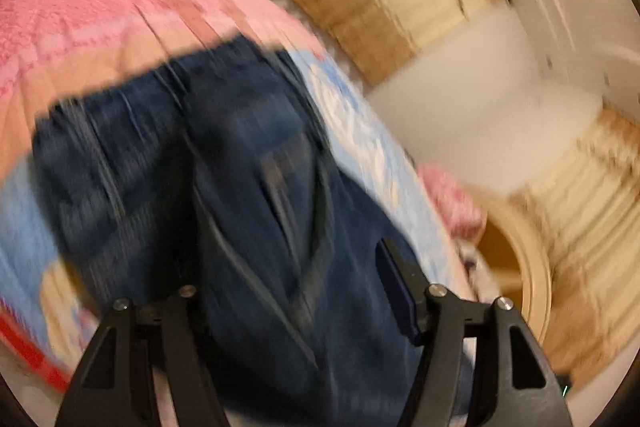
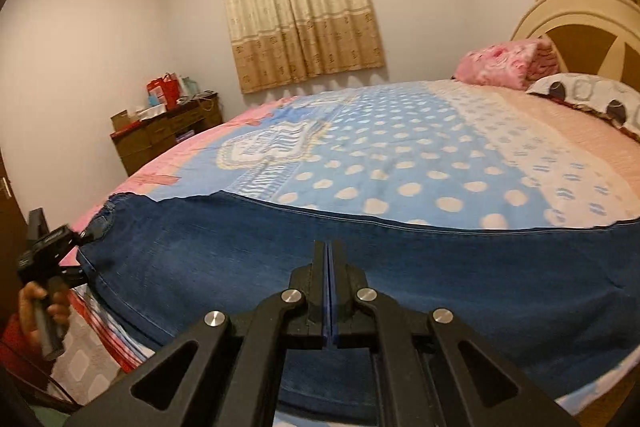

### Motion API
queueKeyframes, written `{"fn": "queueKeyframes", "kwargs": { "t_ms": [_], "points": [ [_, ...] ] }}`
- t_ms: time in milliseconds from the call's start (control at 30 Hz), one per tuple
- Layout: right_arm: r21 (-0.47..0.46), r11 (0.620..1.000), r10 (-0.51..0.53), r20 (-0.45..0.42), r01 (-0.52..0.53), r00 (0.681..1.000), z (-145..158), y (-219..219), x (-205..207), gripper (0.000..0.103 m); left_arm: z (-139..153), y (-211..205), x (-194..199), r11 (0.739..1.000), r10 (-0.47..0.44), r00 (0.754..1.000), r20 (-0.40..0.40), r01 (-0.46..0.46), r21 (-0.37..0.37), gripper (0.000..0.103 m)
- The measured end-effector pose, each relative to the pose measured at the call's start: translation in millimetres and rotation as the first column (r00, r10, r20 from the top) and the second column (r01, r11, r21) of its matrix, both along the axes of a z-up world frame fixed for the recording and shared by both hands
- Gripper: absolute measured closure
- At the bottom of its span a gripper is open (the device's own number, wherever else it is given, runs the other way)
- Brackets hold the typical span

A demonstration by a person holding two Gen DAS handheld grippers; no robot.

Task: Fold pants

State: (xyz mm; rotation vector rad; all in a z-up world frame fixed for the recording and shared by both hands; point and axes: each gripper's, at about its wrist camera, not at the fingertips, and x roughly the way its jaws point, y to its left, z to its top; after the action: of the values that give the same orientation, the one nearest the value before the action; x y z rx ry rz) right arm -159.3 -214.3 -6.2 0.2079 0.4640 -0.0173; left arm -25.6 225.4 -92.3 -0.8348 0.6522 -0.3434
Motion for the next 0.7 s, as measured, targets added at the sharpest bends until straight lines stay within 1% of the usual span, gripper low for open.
{"fn": "queueKeyframes", "kwargs": {
  "t_ms": [67, 100, 133, 167, 200, 233, 300, 333, 400, 433, 467, 533, 567, 600, 667, 700],
  "points": [
    [-0.002, 1.0, 0.02, -0.01, -0.02, 1.0, -2, 8, 13, 0.102, 0, 13, 11, 0.996, 0.05, 0.999, 0.011, -0.05, -0.071, 0.04],
    [-0.002, 1.0, 0.029, -0.015, -0.029, 0.999, -3, 9, 17, 0.102, 0, 18, 13, 0.992, 0.075, 0.997, 0.018, -0.073, -0.101, 0.054],
    [0.0, 0.999, 0.046, -0.024, -0.046, 0.999, -4, 13, 25, 0.102, 4, 26, 13, 0.986, 0.115, 0.992, 0.05, -0.107, -0.127, 0.08],
    [0.005, 0.998, 0.068, -0.033, -0.068, 0.997, -6, 19, 34, 0.102, 12, 32, 10, 0.986, 0.122, 0.987, 0.107, -0.107, -0.131, 0.091],
    [0.006, 0.996, 0.086, -0.04, -0.086, 0.995, -7, 25, 41, 0.102, 16, 35, 7, 0.987, 0.13, 0.983, 0.131, -0.116, -0.111, 0.091],
    [0.006, 0.995, 0.101, -0.045, -0.101, 0.994, -8, 30, 47, 0.102, 26, 35, 2, 0.991, 0.134, 0.978, 0.16, -0.128, -0.048, 0.091],
    [0.021, 0.988, 0.156, -0.065, -0.155, 0.986, -15, 47, 65, 0.102, 34, 32, -5, 0.99, 0.129, 0.972, 0.195, -0.138, 0.033, 0.092],
    [0.04, 0.983, 0.184, -0.076, -0.181, 0.98, -19, 53, 72, 0.102, 37, 28, -10, 0.982, 0.129, 0.974, 0.187, -0.152, 0.114, 0.092],
    [0.085, 0.969, 0.24, -0.099, -0.232, 0.966, -30, 66, 86, 0.102, 31, 25, -16, 0.961, 0.142, 0.98, 0.138, -0.17, 0.218, 0.092],
    [0.109, 0.962, 0.261, -0.105, -0.25, 0.96, -35, 71, 90, 0.102, 22, 28, -18, 0.95, 0.156, 0.983, 0.094, -0.175, 0.259, 0.092],
    [0.152, 0.949, 0.295, -0.116, -0.277, 0.948, -42, 76, 96, 0.102, 7, 32, -18, 0.947, 0.17, 0.985, 0.033, -0.173, 0.271, 0.092],
    [0.214, 0.926, 0.346, -0.152, -0.311, 0.926, -56, 84, 105, 0.102, -10, 38, -19, 0.952, 0.166, 0.986, -0.023, -0.154, 0.266, 0.09],
    [0.237, 0.917, 0.367, -0.182, -0.322, 0.912, -63, 88, 110, 0.102, -13, 38, -22, 0.951, 0.15, 0.989, -0.017, -0.139, 0.276, 0.09],
    [0.25, 0.91, 0.383, -0.2, -0.331, 0.902, -67, 89, 113, 0.102, -11, 36, -27, 0.947, 0.143, 0.99, -0.012, -0.134, 0.291, 0.088],
    [0.272, 0.893, 0.418, -0.21, -0.357, 0.884, -65, 89, 119, 0.102, 1, 36, -29, 0.939, 0.118, 0.993, -0.009, -0.109, 0.326, 0.084],
    [0.298, 0.877, 0.444, -0.208, -0.376, 0.871, -59, 85, 126, 0.102, 7, 39, -28, 0.934, 0.118, 0.993, -0.013, -0.107, 0.341, 0.078]
  ]
}}
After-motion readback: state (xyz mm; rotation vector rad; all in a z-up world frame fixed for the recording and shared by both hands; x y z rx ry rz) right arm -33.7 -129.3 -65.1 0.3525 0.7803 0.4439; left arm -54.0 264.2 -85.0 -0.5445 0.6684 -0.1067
